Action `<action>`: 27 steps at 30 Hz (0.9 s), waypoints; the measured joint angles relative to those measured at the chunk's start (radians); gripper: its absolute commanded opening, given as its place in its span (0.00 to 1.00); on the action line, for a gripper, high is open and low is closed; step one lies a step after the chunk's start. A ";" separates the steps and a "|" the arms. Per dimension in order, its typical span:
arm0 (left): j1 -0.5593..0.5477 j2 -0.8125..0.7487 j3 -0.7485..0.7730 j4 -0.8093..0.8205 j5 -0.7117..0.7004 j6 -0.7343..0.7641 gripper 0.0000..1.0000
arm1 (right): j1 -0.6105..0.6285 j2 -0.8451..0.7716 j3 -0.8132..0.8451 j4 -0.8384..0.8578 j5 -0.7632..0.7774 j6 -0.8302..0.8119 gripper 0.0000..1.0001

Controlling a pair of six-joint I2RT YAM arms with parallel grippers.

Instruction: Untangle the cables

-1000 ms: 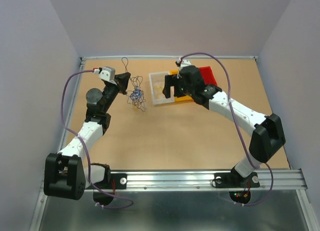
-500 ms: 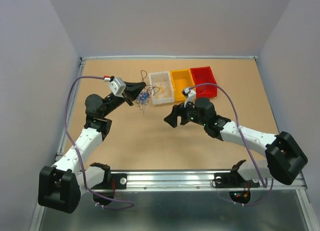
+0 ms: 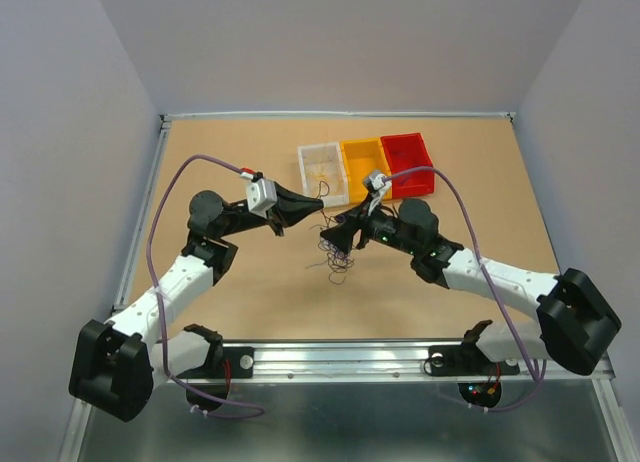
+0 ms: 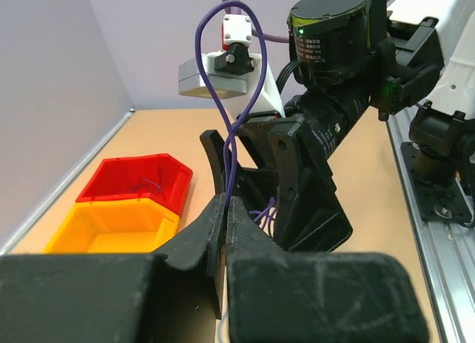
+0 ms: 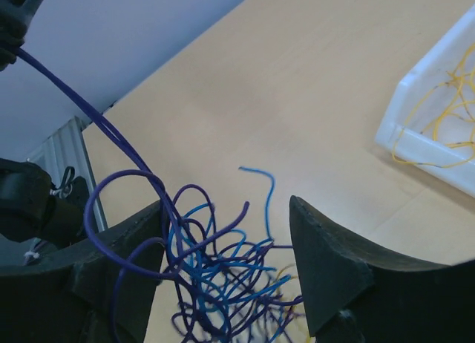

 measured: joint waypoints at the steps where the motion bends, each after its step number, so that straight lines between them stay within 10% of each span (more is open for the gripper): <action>1: -0.001 0.003 0.000 0.000 0.003 -0.005 0.09 | 0.005 0.007 0.000 0.007 -0.008 -0.003 0.67; 5: -0.002 0.011 0.000 -0.004 -0.010 -0.032 0.08 | 0.041 0.055 0.000 0.036 -0.044 -0.012 0.38; 15: -0.003 -0.010 -0.018 -0.004 -0.167 -0.046 0.05 | 0.089 0.268 0.015 0.083 -0.088 0.005 0.18; 20: 0.003 -0.098 -0.090 0.015 -0.377 -0.045 0.00 | 0.124 0.362 0.043 0.085 -0.071 0.032 0.01; 27: 0.087 -0.126 -0.111 0.032 -0.890 -0.098 0.00 | 0.125 0.351 0.047 0.089 0.021 0.057 0.00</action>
